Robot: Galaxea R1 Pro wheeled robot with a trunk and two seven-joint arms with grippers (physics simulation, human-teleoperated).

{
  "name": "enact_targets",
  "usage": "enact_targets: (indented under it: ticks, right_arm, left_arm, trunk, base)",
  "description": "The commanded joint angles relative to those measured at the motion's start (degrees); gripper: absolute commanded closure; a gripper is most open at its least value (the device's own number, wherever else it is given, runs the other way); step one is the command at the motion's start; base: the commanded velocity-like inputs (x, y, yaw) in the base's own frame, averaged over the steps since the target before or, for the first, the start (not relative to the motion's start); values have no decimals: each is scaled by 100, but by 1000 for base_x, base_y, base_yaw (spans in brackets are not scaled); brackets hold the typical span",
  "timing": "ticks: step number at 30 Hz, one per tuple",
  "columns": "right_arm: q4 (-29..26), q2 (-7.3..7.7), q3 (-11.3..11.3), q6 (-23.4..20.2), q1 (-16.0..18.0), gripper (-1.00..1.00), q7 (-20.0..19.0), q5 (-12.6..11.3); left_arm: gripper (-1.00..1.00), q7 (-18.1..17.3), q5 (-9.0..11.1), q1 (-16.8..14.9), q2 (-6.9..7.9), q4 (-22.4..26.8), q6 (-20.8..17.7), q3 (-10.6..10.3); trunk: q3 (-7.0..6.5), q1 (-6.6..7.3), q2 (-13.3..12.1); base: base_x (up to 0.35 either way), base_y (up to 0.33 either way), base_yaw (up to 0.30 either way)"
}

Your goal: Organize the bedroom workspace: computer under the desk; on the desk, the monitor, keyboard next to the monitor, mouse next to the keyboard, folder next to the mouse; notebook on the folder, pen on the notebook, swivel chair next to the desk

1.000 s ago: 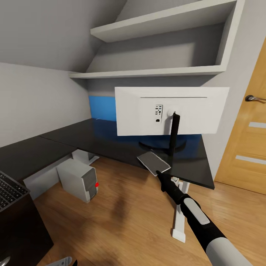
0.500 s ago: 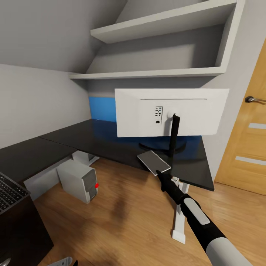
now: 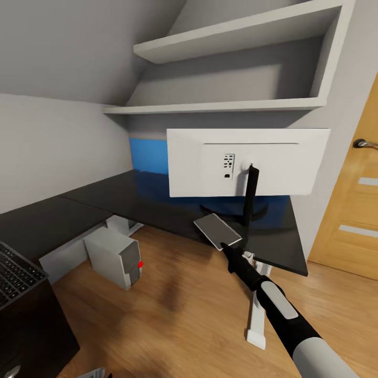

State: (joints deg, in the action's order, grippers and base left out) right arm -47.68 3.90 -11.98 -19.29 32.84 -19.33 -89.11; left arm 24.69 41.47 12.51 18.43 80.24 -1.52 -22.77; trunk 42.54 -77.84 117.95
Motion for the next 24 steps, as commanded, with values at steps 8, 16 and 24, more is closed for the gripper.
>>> enact_targets:
  ticks: [8, 16, 24]
  right_arm:
    - [1, -164, -40, -102, 3, 100, 2, -57]
    - [4, -275, -58, -141, -2, 100, 15, -48]
    - [5, -310, -76, -145, -5, 100, 25, -46]
  left_arm:
    - [-100, 36, 27, -2, -23, 0, -15, -13]
    - [-100, 36, 28, -2, -23, 0, -16, -15]
    - [-100, 36, 28, -2, -24, -17, -17, -17]
  trunk:
    - [4, 0, 2]
    - [4, 0, 2]
    - [4, 0, 2]
  base:
    - [0, 0, 269]
    - [0, 0, 279]
    - [0, 0, 279]
